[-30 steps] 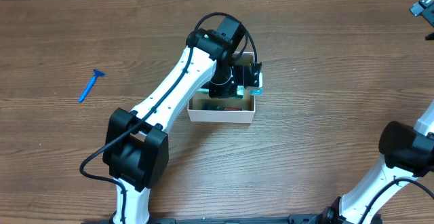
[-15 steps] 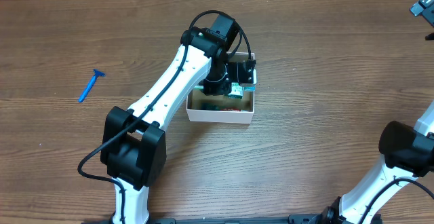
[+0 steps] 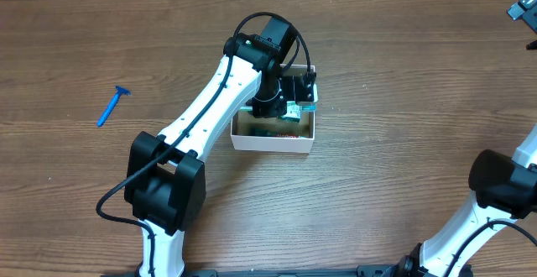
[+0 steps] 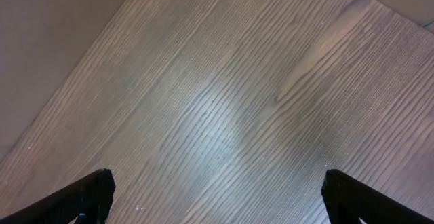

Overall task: Pack container
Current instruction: 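Lower the toothbrush into the box and open the left gripper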

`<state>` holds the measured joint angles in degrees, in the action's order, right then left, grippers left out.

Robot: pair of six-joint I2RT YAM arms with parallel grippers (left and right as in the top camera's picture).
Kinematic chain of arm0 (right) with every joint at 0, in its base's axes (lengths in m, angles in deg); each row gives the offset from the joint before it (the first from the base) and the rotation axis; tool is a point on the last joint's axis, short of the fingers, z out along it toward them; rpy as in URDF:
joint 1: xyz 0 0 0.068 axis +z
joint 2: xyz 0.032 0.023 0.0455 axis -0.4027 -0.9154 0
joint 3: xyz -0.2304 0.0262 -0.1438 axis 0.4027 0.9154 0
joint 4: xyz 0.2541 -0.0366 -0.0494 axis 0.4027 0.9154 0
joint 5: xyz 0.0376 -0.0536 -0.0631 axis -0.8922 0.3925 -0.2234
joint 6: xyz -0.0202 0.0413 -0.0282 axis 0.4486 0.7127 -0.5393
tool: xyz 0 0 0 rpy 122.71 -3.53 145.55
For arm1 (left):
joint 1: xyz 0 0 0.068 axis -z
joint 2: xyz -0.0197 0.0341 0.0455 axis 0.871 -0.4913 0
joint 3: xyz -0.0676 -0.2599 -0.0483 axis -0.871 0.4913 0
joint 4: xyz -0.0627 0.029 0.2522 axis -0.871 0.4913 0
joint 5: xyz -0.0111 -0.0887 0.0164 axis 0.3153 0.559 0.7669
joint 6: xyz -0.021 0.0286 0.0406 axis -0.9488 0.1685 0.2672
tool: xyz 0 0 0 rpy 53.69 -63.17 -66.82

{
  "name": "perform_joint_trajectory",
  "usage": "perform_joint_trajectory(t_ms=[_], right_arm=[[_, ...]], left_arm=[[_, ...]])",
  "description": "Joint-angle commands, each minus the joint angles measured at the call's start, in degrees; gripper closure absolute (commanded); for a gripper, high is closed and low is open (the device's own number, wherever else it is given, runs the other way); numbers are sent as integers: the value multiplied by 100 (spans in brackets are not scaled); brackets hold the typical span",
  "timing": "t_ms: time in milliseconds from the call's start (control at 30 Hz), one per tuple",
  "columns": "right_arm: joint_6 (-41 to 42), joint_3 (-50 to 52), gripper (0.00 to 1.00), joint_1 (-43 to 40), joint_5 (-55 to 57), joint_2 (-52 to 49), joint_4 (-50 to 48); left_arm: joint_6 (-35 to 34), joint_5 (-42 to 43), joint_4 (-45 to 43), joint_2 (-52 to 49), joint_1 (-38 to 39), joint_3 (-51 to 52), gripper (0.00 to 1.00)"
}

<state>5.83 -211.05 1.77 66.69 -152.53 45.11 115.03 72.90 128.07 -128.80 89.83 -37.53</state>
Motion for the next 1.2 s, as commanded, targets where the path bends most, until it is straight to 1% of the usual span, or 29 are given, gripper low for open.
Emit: perform_joint_trajectory(t_ms=[0,167,467,567,600,767,867,933,1000,1067,1100,1133,1167], right_arm=[[-35,-70,0,9,-7,116,-15],[-35,-70,0,9,-9,116,-15],[-35,-70,0,9,-7,116,-15],[-35,-70,0,9,-7,116,-15],[-35,-70,0,9,-7,116,-15],[-35,-70,0,9,-7,116,-15],[-35,-70,0,9,-7,116,-15],[-35,-70,0,9,-7,116,-15],[-35,-70,0,9,-7,116,-15],[-35,-70,0,9,-9,116,-15],[-35,-70,0,9,-9,116,-15],[-35,-70,0,9,-7,116,-15],[-35,-70,0,9,-7,116,-15]], left_arm=[[-935,7,-20,-52,-42,63,96],[-1563,-2,-22,-52,-42,63,96],[-1574,-50,-28,-52,-42,63,95],[-1574,-66,-66,-52,-42,63,81],[-1574,-68,-83,-52,-42,63,79],[-1574,-66,-127,-52,-42,63,72],[-1574,-68,-127,-52,-42,61,71],[-1578,-68,-96,-24,-33,-31,66],[-1657,-39,111,39,-2,-369,62],[-1961,-28,476,122,66,-1080,56],[-2098,-2,785,153,107,-1659,54],[-2277,-4,1191,184,127,-2509,51],[-2422,-7,1425,197,122,-3038,50]])
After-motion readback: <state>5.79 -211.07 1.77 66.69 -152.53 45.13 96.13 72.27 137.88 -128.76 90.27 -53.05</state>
